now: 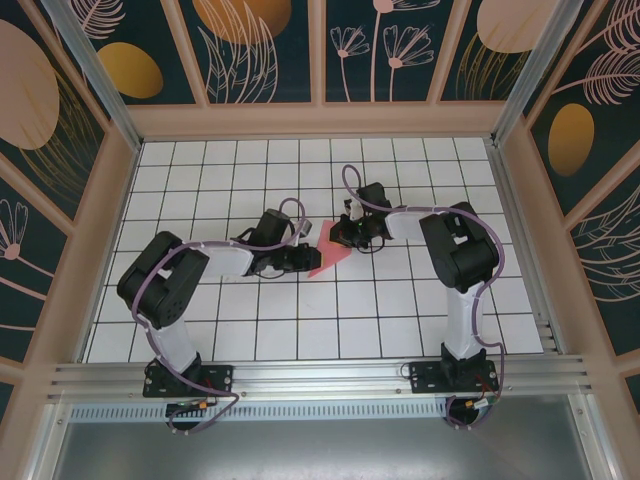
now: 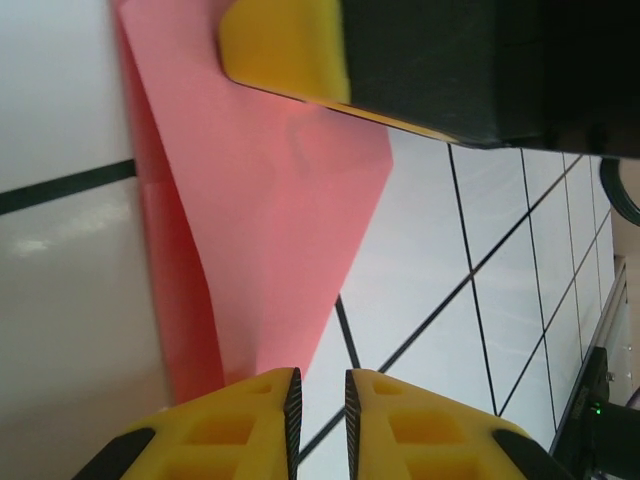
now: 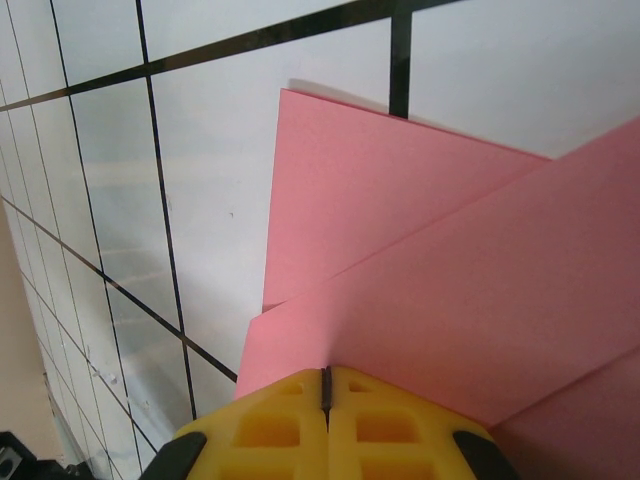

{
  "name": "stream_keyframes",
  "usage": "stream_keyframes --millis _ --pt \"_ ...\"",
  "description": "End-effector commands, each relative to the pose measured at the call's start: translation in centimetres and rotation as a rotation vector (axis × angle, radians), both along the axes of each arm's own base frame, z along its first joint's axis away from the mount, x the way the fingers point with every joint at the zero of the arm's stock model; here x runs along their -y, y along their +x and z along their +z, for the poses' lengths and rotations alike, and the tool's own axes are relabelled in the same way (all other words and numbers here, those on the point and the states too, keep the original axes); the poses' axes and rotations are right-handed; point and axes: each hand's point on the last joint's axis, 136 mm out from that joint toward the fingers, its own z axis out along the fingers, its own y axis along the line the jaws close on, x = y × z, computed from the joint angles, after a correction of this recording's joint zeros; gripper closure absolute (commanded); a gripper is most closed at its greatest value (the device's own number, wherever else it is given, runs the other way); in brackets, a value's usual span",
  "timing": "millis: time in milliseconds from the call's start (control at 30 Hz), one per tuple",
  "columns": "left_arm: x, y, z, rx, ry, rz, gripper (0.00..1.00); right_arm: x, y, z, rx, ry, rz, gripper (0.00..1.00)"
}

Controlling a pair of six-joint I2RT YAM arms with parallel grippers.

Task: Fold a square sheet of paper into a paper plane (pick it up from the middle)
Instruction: Fourth fold the wing at the center of the table.

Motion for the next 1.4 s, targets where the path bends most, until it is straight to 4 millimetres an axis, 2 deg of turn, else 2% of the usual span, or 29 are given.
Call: stream_keyframes --millis 0,333,967,1133,1367 --pt "0.0 -1.2 -0.5 -0.029 0.016 -0.011 0.78 3.1 -1.9 -6.2 -0.128 -0.185 -0.058 0.96" --pt "-1.2 -1.5 -2.9 -0.067 0.104 0.022 0.79 3.3 -2.1 -6.6 -0.139 -0.191 -0.057 0.96" --pt "-2.3 -2.7 -4.8 -0.114 0.145 0.030 0.79 3.6 -2.3 -7.0 -0.149 -0.205 -0.058 0.96" --pt "-3.0 -3.7 -5.4 -0.136 0.169 0.032 0.80 3.7 -2.3 -7.1 -0.153 -0.208 -0.060 0.96" --pt "-4.4 -5.8 -6.4 -0.182 0.199 0.026 0.88 4.0 -2.4 -7.3 -0.159 -0.214 -0.063 0.96"
